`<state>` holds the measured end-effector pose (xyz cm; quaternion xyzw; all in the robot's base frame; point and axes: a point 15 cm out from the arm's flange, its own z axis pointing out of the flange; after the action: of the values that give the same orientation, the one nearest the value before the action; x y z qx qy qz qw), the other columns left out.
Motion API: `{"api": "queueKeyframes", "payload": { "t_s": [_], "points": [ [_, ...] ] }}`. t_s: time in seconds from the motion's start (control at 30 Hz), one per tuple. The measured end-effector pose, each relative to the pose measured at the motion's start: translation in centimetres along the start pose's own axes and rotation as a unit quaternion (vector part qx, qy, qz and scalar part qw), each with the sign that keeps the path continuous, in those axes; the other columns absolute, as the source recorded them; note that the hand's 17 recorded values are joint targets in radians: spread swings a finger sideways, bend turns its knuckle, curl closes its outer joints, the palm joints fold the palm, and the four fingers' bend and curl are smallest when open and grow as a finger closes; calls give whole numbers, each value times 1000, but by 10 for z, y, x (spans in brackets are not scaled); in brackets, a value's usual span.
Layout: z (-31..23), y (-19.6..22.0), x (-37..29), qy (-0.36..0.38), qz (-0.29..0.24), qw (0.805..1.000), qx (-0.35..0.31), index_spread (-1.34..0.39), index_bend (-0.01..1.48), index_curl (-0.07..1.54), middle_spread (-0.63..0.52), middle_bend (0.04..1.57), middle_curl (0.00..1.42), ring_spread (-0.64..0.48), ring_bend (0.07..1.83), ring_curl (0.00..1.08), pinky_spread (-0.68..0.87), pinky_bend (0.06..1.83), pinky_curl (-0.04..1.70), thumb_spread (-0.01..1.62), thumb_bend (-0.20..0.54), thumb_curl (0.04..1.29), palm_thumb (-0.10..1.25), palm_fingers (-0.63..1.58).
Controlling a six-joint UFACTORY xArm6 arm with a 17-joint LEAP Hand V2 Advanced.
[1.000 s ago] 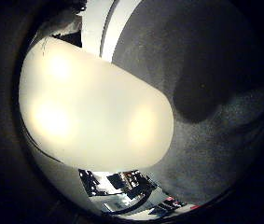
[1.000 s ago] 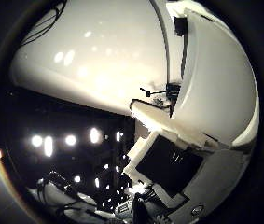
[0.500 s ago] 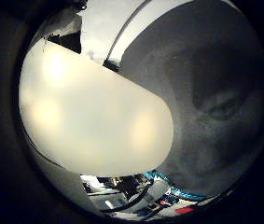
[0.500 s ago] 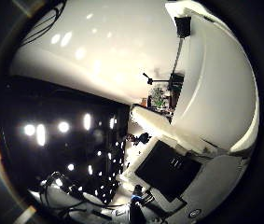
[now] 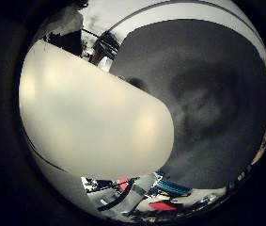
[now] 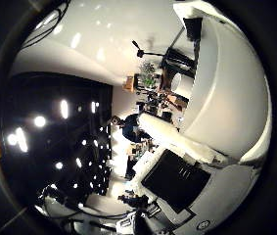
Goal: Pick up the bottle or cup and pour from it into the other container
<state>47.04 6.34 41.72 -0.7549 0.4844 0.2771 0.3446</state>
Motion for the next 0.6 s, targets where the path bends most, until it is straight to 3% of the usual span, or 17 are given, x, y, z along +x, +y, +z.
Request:
{"api": "queueKeyframes", "payload": {
  "t_s": [0.4,0.6],
  "points": [
    [77,-5,-38,113,-7,989,-92,-335,868,921,-255,1255,996,-261,1463,858,-228,1240,1282,957,-24,534,817,760],
    [108,-2,-40,200,-29,970,-138,-343,857,929,-258,1243,1003,-276,1455,864,-241,1233,1288,957,-23,539,820,763]
  ]
}}
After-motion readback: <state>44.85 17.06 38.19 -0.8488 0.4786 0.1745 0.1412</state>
